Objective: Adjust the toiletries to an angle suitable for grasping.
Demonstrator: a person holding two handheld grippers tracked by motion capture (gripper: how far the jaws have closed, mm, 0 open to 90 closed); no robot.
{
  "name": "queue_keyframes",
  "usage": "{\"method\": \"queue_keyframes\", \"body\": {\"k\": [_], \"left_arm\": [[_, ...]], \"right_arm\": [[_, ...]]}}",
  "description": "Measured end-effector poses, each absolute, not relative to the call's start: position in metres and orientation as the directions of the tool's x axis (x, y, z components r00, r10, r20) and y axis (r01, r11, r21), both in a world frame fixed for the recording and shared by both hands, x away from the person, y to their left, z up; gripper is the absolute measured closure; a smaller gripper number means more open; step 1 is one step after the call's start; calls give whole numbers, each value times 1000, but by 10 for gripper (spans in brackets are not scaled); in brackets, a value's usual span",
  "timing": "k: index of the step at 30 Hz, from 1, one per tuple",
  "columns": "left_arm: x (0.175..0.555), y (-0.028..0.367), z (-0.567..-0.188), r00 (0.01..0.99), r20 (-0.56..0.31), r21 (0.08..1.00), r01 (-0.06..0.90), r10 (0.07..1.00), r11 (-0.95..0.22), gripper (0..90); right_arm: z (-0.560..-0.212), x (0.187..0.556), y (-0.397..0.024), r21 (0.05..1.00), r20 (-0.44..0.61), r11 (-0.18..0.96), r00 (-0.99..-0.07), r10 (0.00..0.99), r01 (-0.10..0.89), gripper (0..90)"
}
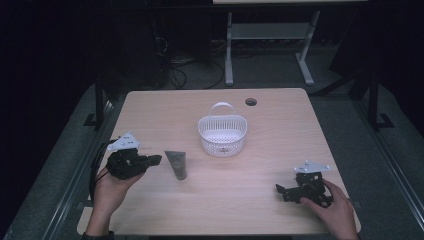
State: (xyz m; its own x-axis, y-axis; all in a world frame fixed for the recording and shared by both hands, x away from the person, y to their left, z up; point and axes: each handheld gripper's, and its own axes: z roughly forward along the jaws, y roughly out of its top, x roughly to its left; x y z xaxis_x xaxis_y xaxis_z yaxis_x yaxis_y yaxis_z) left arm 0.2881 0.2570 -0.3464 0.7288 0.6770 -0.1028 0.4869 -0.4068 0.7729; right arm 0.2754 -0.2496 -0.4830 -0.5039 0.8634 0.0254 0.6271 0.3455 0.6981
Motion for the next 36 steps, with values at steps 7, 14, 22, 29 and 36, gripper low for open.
{"method": "queue_keyframes", "body": {"k": [7, 14, 22, 29, 36], "left_arm": [[293, 252, -345, 733, -99, 774, 481, 673, -411, 898], [300, 248, -348, 729, -97, 768, 488, 677, -416, 898], [308, 243, -353, 729, -96, 754, 497, 678, -428, 898], [313, 242, -353, 725, -90, 755, 497, 683, -428, 898], [318, 241, -352, 723, -83, 753, 496, 686, -432, 898]], "right_arm": [[-483, 275, -250, 698, 26, 345, -504, 863, 627, 0], [-483, 275, -250, 698, 26, 345, -504, 863, 627, 0], [-483, 275, -250, 698, 26, 345, -504, 863, 627, 0], [-483, 275, -250, 698, 25, 346, -504, 863, 627, 0], [-483, 275, -250, 698, 26, 345, -504, 863, 627, 0]]}}
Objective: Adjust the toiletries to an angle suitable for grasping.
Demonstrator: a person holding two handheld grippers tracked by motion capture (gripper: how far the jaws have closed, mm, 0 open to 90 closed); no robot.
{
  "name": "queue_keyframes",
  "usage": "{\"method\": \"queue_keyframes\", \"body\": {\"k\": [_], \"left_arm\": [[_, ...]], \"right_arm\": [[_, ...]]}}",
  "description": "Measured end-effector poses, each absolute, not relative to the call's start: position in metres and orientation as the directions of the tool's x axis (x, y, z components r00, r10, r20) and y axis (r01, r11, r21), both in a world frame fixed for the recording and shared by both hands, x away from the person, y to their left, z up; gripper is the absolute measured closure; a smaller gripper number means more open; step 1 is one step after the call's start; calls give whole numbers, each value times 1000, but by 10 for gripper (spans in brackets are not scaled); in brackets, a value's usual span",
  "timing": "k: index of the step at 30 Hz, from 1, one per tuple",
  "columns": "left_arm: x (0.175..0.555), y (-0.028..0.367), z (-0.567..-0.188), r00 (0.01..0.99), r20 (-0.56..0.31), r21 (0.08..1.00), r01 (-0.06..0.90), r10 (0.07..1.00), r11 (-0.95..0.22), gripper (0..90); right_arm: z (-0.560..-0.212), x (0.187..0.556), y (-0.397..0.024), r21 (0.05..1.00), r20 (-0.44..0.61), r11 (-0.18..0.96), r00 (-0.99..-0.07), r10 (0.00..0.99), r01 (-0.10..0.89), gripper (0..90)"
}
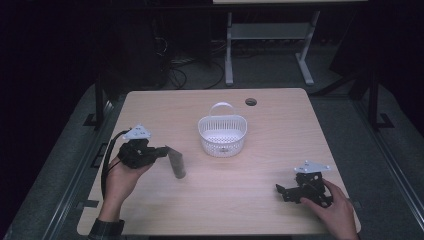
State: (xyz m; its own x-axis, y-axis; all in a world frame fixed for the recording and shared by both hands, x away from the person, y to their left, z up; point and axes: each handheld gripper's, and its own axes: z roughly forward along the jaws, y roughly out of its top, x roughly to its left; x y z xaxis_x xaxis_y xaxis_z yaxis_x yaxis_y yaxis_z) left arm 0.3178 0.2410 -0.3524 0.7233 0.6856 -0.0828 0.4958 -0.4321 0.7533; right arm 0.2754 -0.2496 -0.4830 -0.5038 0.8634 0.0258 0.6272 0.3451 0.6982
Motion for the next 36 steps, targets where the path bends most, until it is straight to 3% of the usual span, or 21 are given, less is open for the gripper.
{"method": "queue_keyframes", "body": {"k": [20, 27, 33, 36], "left_arm": [[323, 246, -352, 726, -84, 753, 495, 683, -433, 886], [319, 250, -349, 725, -82, 747, 499, 684, -439, 704], [315, 254, -347, 737, -76, 738, 494, 672, -459, 427], [315, 254, -347, 745, -72, 733, 491, 663, -471, 330]], "right_arm": [[-483, 276, -250, 698, 27, 344, -503, 864, 628, 0], [-483, 276, -250, 698, 26, 344, -503, 864, 628, 0], [-483, 276, -250, 698, 26, 344, -503, 864, 628, 0], [-483, 276, -250, 698, 26, 344, -503, 864, 628, 0]]}}
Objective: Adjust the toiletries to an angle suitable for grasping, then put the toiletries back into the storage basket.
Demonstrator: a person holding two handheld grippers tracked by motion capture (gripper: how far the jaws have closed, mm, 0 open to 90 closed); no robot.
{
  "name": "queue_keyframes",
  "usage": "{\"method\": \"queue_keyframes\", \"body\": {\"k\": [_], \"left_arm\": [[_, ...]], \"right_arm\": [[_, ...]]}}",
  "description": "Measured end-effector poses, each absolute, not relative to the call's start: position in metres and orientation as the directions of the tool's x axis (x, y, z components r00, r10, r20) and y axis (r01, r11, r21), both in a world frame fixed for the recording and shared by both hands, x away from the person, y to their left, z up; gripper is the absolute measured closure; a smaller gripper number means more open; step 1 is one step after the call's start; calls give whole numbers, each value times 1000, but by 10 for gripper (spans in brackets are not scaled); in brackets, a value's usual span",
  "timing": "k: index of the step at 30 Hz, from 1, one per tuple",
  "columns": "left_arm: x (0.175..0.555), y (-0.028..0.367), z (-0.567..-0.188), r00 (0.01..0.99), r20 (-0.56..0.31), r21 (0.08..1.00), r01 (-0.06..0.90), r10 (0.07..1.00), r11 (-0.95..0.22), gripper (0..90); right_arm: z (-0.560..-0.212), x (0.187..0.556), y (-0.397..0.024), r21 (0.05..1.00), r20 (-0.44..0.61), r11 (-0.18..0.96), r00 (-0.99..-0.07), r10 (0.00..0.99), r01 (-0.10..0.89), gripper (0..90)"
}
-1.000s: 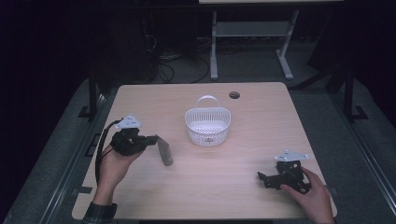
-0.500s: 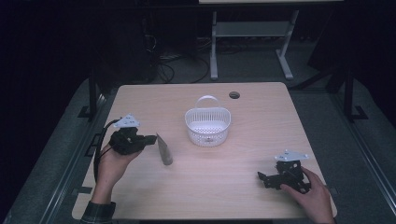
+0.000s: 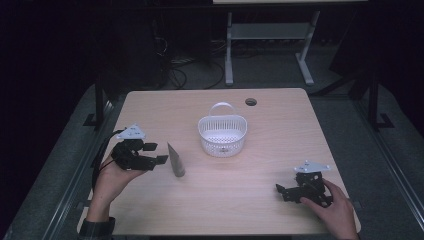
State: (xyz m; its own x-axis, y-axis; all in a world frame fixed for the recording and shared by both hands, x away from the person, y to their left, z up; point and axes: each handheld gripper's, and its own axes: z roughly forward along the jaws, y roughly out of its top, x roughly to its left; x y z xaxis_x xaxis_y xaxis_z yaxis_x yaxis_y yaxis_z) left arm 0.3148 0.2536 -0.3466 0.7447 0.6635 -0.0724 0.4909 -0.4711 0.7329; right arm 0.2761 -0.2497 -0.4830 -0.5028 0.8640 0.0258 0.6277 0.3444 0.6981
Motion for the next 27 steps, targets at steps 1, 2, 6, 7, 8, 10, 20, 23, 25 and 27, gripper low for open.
{"method": "queue_keyframes", "body": {"k": [1, 2, 6, 7, 8, 10, 20, 23, 25, 27], "left_arm": [[315, 253, -347, 746, -75, 732, 491, 661, -472, 304], [315, 253, -346, 750, -73, 729, 490, 658, -478, 277], [315, 251, -346, 760, -74, 717, 490, 645, -496, 207], [316, 249, -346, 761, -73, 715, 490, 644, -499, 198], [316, 249, -346, 762, -75, 712, 493, 643, -500, 189], [318, 247, -346, 764, -72, 708, 492, 641, -507, 178], [323, 236, -339, 770, -57, 697, 486, 635, -527, 139], [325, 232, -337, 775, -44, 694, 478, 631, -539, 135], [326, 230, -336, 776, -44, 691, 478, 629, -542, 135], [327, 228, -336, 781, -39, 689, 473, 623, -549, 135]], "right_arm": [[-483, 276, -250, 698, 26, 344, -503, 864, 628, 0], [-483, 276, -250, 698, 26, 344, -503, 864, 628, 0], [-483, 276, -250, 698, 26, 344, -503, 864, 628, 0], [-483, 276, -250, 698, 26, 344, -503, 864, 628, 0], [-483, 276, -250, 698, 26, 344, -502, 864, 628, 0], [-483, 276, -250, 698, 26, 344, -503, 864, 628, 0], [-483, 276, -250, 698, 28, 343, -503, 864, 628, 0], [-483, 276, -250, 698, 27, 344, -503, 864, 628, 0], [-483, 276, -250, 698, 28, 343, -503, 864, 628, 0], [-483, 276, -250, 698, 27, 344, -504, 863, 628, 0]]}}
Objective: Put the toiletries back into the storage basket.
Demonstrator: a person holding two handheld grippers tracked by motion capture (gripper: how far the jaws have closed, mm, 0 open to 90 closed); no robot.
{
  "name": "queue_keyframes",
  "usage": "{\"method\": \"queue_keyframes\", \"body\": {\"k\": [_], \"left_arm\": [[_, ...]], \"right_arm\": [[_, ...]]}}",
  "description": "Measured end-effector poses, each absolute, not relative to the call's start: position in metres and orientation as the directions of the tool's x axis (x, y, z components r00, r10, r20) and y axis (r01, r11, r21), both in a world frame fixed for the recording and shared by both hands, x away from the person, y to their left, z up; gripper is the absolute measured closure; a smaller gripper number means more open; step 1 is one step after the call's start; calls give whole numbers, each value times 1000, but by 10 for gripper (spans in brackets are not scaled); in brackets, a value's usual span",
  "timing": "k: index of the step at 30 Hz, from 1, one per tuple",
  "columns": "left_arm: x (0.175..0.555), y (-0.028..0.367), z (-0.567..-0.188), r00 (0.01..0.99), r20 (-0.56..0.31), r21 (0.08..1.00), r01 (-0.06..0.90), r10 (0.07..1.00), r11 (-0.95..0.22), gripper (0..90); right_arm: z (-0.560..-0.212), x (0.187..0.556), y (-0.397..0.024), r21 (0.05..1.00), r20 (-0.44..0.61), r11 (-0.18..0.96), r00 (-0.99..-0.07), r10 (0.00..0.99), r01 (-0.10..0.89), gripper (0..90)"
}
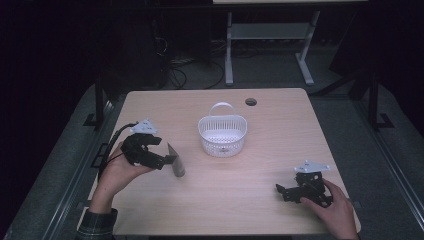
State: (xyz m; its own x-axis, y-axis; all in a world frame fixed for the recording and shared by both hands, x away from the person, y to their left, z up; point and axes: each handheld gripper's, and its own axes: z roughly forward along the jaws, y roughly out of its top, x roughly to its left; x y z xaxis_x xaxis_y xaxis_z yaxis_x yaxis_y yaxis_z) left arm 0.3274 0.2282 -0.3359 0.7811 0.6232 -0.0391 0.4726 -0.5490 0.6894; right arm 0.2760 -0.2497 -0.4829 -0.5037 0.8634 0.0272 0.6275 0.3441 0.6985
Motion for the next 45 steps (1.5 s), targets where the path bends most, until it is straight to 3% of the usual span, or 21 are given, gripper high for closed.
{"method": "queue_keyframes", "body": {"k": [36, 45], "left_arm": [[344, 201, -356, 792, -34, 649, 482, 610, -589, 146], [344, 204, -356, 791, -35, 652, 481, 611, -586, 255]], "right_arm": [[-483, 276, -250, 699, 25, 345, -504, 863, 626, 0], [-483, 276, -250, 698, 25, 345, -504, 864, 627, 0]]}}
